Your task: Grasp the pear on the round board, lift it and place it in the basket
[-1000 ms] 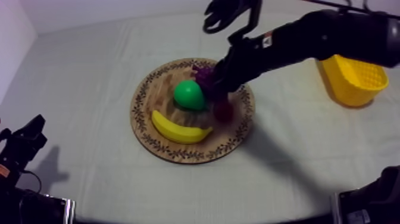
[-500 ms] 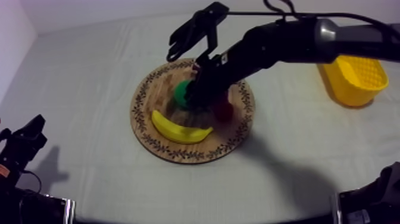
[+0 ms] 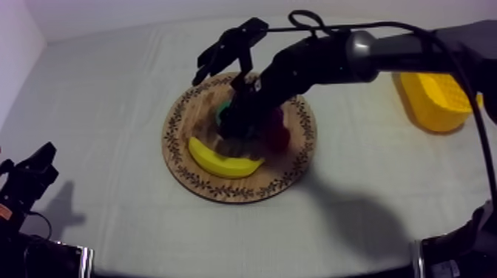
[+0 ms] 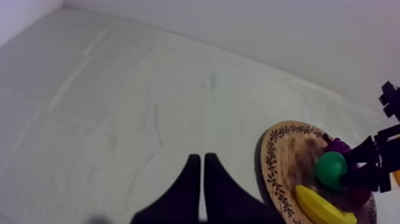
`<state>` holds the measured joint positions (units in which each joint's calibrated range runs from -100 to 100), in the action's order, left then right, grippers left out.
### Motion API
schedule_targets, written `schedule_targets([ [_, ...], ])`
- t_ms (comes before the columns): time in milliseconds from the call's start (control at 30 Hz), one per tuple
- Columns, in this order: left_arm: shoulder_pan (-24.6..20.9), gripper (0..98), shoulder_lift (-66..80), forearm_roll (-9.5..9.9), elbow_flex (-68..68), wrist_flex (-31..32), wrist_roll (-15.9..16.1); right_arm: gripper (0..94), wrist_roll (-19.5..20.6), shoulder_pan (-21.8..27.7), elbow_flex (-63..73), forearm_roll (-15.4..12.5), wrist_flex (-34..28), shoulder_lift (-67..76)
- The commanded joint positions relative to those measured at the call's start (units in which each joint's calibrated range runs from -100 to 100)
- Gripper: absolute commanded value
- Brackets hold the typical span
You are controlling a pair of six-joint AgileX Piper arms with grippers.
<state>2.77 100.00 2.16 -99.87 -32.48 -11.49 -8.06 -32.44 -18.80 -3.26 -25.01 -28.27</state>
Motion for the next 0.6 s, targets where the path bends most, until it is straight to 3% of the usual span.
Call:
schedule_targets([
  [0, 0.01, 0.1, 0.00, 0.02, -0.02, -0.01, -0.01, 52.7, 0.86, -0.02, 0.45, 0.88, 0.31, -1.04],
  [567, 0.01, 0.1, 0.00, 0.02, -0.02, -0.01, -0.01, 57.5, 3.26, -0.31, 4.40, 4.17, 2.63, -7.10],
])
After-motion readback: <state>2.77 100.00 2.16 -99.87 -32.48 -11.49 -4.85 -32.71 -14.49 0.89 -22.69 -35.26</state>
